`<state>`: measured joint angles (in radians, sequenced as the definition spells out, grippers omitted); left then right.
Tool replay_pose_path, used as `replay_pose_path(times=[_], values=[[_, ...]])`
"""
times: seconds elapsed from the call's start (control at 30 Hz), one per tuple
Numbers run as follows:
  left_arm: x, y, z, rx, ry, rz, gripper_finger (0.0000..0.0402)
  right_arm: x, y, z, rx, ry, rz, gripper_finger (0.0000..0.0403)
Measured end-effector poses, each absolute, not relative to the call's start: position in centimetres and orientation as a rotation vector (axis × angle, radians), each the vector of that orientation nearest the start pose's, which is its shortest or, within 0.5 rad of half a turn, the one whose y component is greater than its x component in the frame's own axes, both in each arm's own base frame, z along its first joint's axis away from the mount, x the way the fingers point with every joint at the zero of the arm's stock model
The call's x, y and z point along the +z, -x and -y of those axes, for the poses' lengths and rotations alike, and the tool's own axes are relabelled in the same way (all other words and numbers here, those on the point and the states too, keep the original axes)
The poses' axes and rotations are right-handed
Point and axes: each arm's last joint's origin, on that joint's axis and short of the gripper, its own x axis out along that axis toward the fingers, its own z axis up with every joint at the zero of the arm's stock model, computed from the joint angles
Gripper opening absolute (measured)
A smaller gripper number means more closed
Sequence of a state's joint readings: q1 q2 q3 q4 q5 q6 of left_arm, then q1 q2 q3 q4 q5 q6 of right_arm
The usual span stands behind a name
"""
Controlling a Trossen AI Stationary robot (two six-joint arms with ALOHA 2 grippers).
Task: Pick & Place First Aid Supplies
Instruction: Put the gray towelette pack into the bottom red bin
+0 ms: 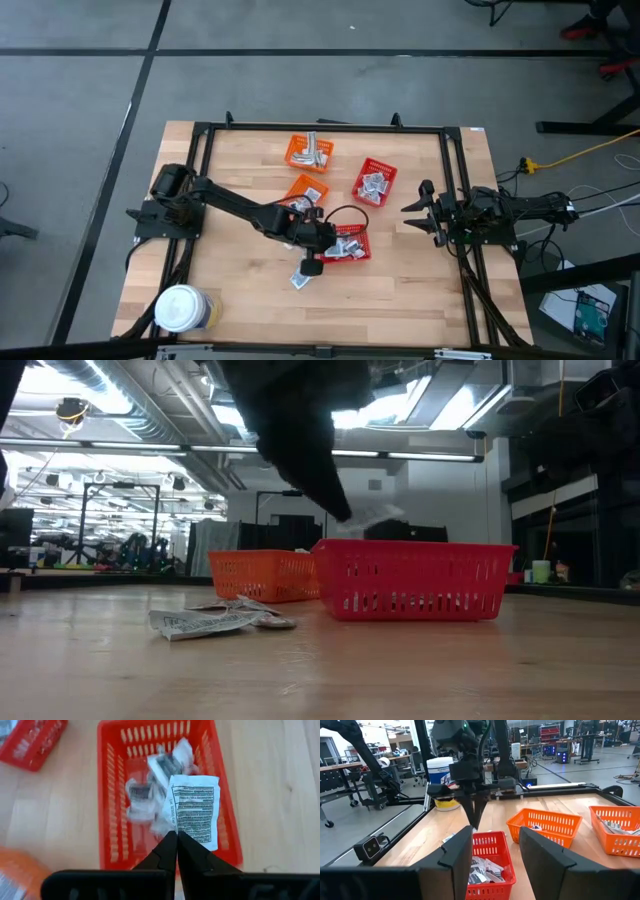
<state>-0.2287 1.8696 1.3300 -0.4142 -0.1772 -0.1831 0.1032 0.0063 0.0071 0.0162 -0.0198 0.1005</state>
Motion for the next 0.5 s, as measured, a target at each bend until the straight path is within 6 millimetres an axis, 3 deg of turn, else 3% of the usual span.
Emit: replay_pose_path(times=[0.27,0.5], values=[[21.7,-37.3,9.2,0.025,-0.061,-0.942,0.0011,16.7,-9.7,-1.1,0.123,-0.101,0.012,0.0163],[22.3,-38.1,9.2,0.040,-0.052,-0.843,0.0081,16.7,-9.7,-1.1,0.123,-0.101,0.011,0.0163]])
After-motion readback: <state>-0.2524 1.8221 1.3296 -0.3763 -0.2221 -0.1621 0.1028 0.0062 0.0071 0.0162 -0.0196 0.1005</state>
